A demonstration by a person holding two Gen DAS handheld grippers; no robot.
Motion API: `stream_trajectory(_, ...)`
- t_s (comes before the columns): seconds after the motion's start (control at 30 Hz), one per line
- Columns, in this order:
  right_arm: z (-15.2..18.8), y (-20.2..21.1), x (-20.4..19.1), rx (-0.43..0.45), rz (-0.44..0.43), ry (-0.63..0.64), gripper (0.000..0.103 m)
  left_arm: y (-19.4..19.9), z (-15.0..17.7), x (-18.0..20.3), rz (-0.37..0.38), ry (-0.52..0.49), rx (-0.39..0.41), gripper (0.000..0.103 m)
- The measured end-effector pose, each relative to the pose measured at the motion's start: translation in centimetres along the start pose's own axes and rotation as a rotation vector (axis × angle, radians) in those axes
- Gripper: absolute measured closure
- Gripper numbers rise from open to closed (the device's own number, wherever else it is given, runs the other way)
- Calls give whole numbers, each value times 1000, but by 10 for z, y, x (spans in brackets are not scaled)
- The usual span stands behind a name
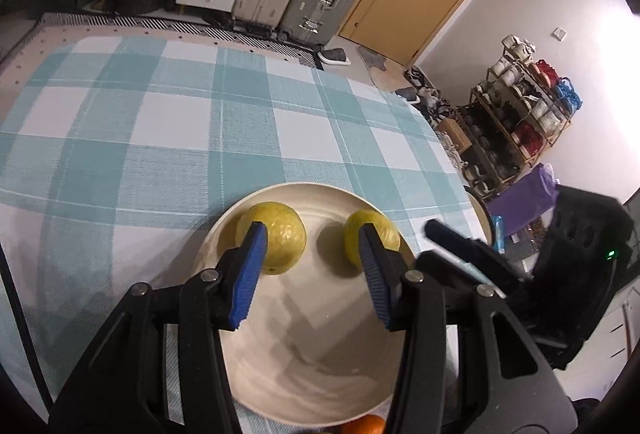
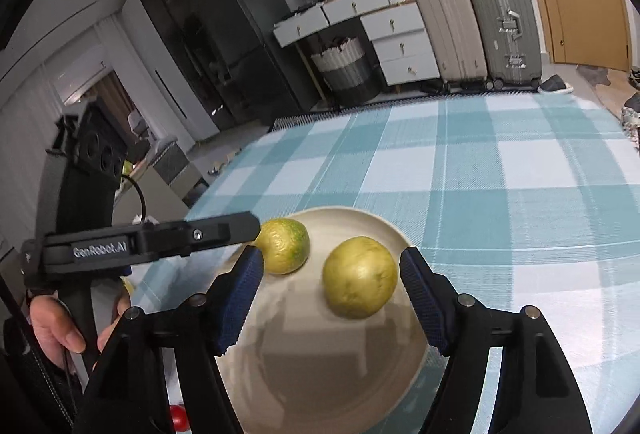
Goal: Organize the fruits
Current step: 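Carry both yellow-green fruits onto the cream plate and open both grippers, then withdraw both grippers from the plate back toward the remaining fruits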
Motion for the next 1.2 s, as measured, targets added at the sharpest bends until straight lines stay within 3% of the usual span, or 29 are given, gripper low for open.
stream_trajectory(0.3,-6,47,-31,96,39,69,22,59,21,16,-94,-53,128,49)
stream_trajectory(0.5,-1,79,-51,156,47,83,12,104,34,25,-146,-71,198,30)
stream_trajectory(0.67,9,101,-67,186,1,84,6,139,50,35,-173,-92,255,28)
stream_trajectory(0.73,13,110,-75,200,-16,86,4,153,55,34,-182,-74,281,17)
stream_trajectory(0.9,22,131,-98,236,-19,144,1,184,72,36,-192,-61,307,16)
stream_trajectory(1.2,43,150,-121,243,-23,172,0,217,115,31,-256,-70,336,1)
Point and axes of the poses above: each gripper's, at about its wrist camera, not at the fingertips, and y roughly against the way its jaws point, x to its right, z to its underside, the point moved 6 cm from there along -y, roughly the way its jaws point, and after that the axes turned 12 degrees about -z, right-handed, at the moved point
